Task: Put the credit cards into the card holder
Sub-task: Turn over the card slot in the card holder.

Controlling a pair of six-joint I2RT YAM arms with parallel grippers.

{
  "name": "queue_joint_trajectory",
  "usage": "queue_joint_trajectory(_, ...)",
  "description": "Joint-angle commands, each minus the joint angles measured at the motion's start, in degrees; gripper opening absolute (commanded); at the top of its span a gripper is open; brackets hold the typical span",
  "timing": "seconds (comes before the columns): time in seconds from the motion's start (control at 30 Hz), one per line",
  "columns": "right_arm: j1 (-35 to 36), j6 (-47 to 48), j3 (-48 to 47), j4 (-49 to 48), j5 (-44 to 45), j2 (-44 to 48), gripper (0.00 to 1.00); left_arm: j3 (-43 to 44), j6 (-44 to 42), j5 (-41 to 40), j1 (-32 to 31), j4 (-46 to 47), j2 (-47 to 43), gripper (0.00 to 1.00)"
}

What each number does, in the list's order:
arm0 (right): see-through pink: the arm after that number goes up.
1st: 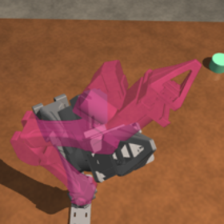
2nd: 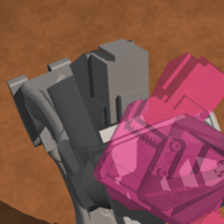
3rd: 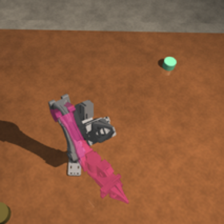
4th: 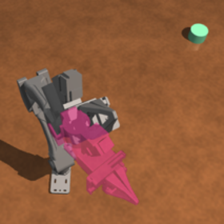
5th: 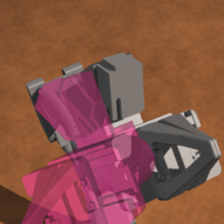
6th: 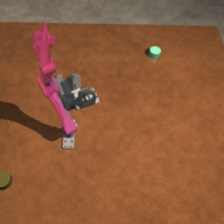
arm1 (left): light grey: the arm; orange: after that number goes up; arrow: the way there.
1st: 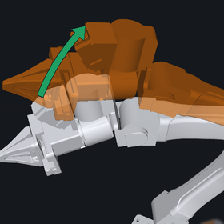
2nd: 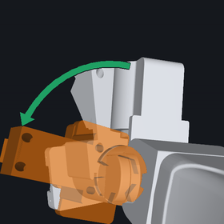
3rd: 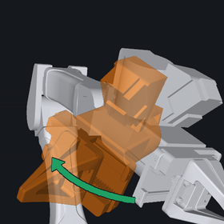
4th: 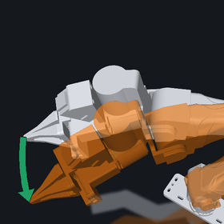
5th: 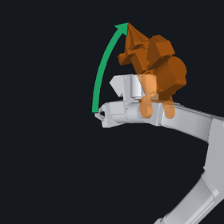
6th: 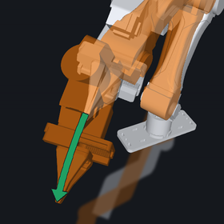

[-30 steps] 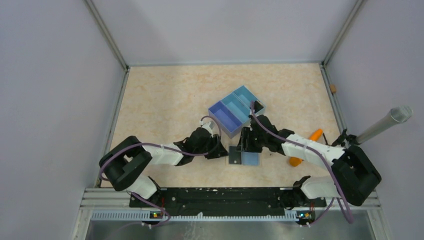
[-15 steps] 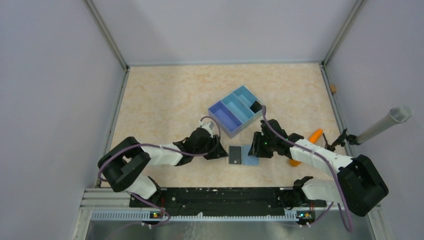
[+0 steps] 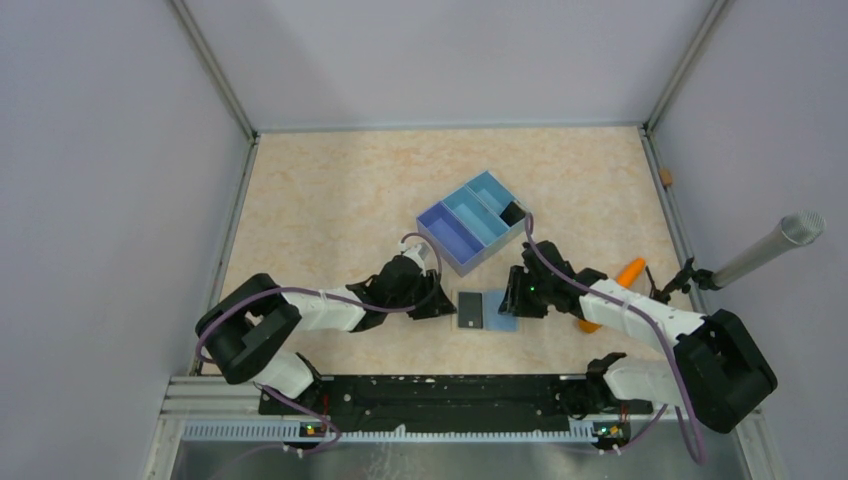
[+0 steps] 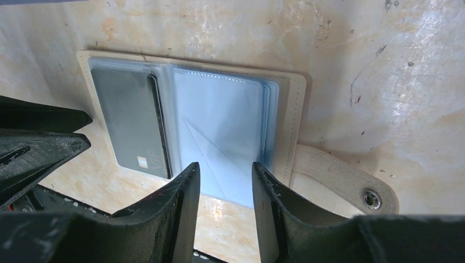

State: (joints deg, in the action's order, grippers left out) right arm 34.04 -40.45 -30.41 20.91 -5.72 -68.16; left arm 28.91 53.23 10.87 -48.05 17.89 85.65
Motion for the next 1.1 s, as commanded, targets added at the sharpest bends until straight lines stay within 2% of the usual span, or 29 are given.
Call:
queue_joint_trajectory(0.0, -0.2, -0.3, 0.5, 0.2, 2.1, -0.2, 0.40, 1.2, -0.6, -0.1, -0.2, 1.1, -0.7, 0.41)
queue_joint_trajectory(0.43, -0.2, 0.0, -0.1, 1.5, 3.1, 0.5, 0.43, 1.7, -0.5, 0.2, -0.5, 1.4, -0.3, 0.40)
queue_joint_trajectory(0.73, -0.2, -0.7, 0.8, -4.5, -3.7, -0.5, 0.31, 1.9, -0.1, 0.9, -1.1, 2.8, 1.3, 0.37)
queue_joint_trajectory(1.07, -0.2, -2.9, 0.7, -10.4, -8.6, 0.5, 0.28, 1.6, 0.1, 0.9, -1.4, 3.2, 1.1, 0.34)
